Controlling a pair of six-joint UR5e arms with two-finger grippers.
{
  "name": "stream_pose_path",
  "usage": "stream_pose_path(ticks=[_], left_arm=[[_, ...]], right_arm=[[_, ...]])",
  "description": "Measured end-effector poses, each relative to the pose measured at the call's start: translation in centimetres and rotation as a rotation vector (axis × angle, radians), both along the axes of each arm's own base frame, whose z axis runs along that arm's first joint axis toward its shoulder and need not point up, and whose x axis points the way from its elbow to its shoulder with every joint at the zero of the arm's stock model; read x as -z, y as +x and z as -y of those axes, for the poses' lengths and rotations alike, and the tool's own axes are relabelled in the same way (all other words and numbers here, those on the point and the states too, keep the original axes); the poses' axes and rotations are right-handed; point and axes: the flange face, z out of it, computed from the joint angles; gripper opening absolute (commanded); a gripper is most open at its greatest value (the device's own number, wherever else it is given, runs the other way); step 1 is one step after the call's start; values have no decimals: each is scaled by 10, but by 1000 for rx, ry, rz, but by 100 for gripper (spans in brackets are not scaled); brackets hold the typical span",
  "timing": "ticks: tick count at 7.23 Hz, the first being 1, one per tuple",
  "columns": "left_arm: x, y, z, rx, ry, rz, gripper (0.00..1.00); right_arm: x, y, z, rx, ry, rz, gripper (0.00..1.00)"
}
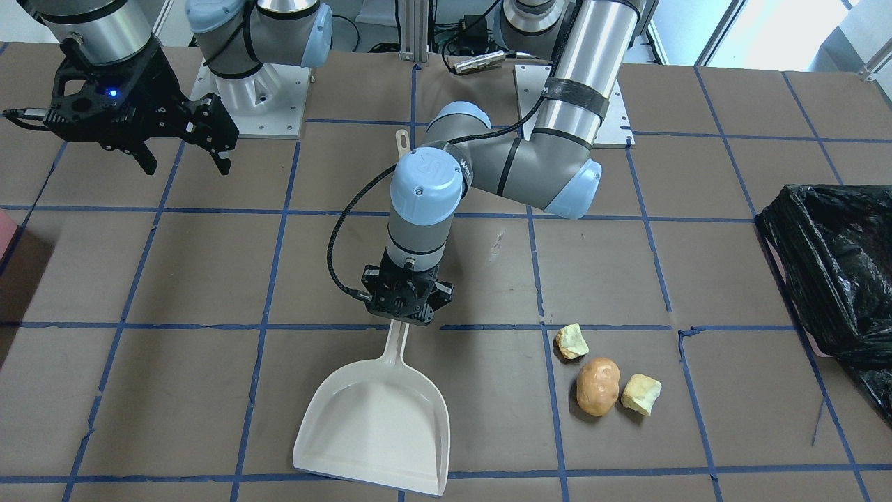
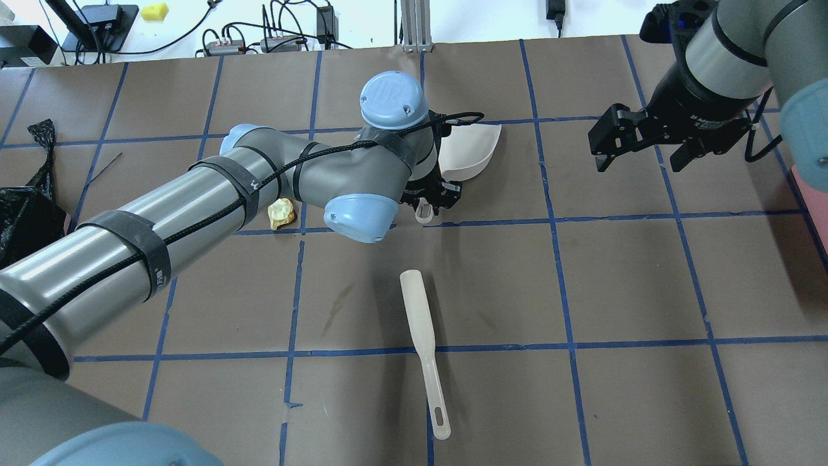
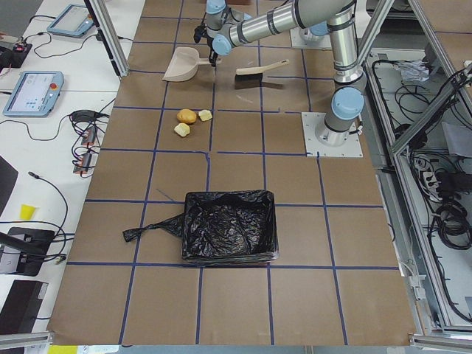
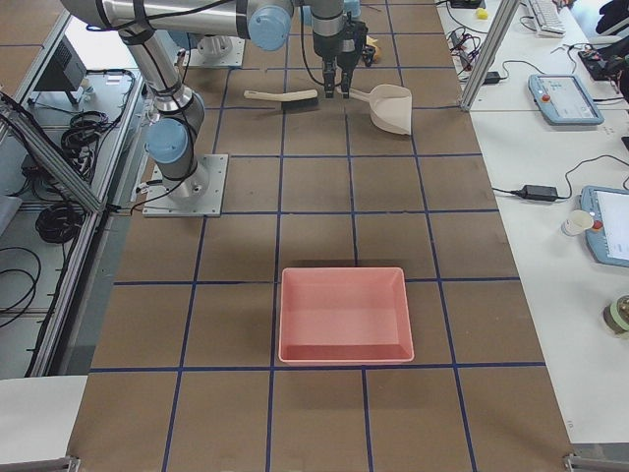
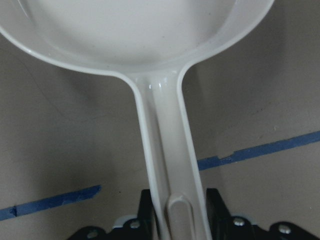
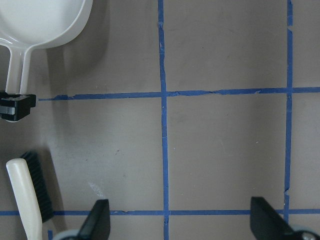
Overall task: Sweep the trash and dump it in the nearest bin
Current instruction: 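Close the left gripper on the dustpan handle and lift it, then carry the dustpan beside the trash pieces with the left gripper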
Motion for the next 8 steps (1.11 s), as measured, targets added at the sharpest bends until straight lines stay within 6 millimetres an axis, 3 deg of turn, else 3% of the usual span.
stream_pose_path(ticks=[2,3,5,8], left_arm=[[-18,8,2,-9,-1,2,2],[-36,24,8,-6,1,7,2],[-81,88,23,65,5,27,2],[-130,221,36,219,-18,62,2]], right_arm=[[1,2,-1,-2,2,14,100],[1,3,-1,-2,2,23,100],[-1,4,0,-13,-8,23,100],[-1,4,0,-6,-11,25,100]])
